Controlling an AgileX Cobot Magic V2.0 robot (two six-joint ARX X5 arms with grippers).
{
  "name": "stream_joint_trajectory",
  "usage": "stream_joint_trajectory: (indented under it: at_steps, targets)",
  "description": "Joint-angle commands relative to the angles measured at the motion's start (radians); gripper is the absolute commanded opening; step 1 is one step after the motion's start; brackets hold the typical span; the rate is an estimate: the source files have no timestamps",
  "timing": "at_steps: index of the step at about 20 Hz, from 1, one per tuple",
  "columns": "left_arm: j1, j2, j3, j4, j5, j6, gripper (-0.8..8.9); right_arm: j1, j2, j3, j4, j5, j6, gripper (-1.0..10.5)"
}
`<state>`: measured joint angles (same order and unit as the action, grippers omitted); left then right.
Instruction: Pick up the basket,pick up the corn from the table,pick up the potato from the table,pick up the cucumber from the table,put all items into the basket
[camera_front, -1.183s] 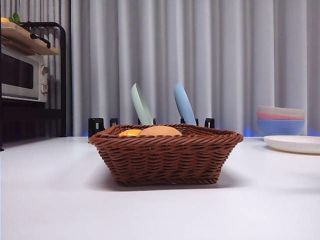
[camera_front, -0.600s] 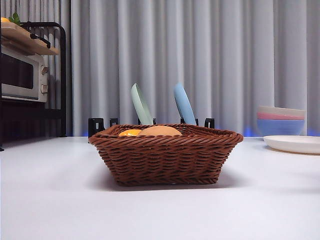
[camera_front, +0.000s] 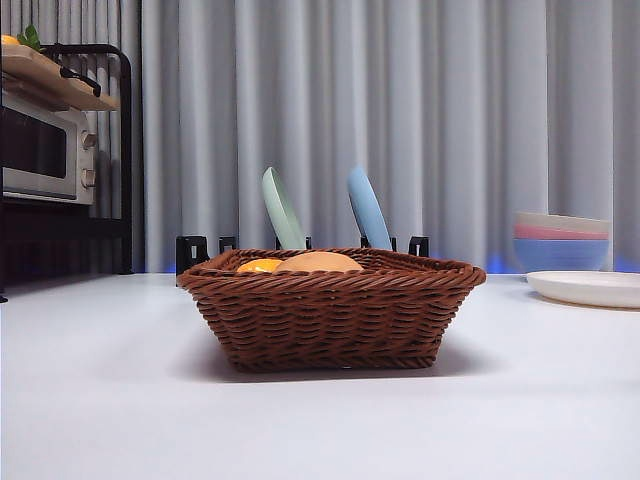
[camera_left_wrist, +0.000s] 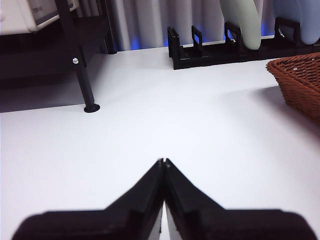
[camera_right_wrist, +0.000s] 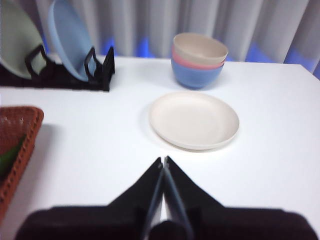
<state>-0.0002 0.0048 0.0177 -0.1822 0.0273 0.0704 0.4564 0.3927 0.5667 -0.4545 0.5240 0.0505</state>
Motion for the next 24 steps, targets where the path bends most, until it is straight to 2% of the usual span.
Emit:
stream_joint_trajectory:
  at_steps: [1, 2, 5, 9, 13, 15, 17, 24]
  targets:
    - [0.002, -0.003, -0.014, 0.002, 0.000, 0.002, -0.03, -0.056, -0.043, -0.039, 0.001, -0.005, 0.113, 0.0]
    - [0.002, -0.003, -0.015, 0.002, 0.000, 0.002, -0.03, -0.086, -0.064, -0.056, 0.004, -0.024, 0.138, 0.0]
    - [0.002, -0.003, -0.014, 0.002, 0.000, 0.002, -0.03, -0.185, -0.123, -0.121, 0.027, -0.109, 0.123, 0.0]
    - [0.002, -0.003, -0.014, 0.002, 0.000, 0.002, -0.03, -0.307, -0.202, -0.271, 0.134, -0.235, 0.000, 0.0]
    - [0.002, -0.003, -0.014, 0.002, 0.000, 0.002, -0.03, -0.379, -0.278, -0.418, 0.311, -0.506, -0.109, 0.0]
    - [0.002, -0.003, -0.014, 0.002, 0.000, 0.002, -0.03, -0.391, -0.306, -0.463, 0.363, -0.584, -0.141, 0.0]
    - [0.002, -0.003, -0.014, 0.002, 0.000, 0.002, -0.03, -0.392, -0.328, -0.491, 0.378, -0.612, -0.146, 0.0]
    - [0.002, -0.003, -0.014, 0.002, 0.000, 0.002, -0.03, -0.392, -0.388, -0.547, 0.368, -0.612, -0.146, 0.0]
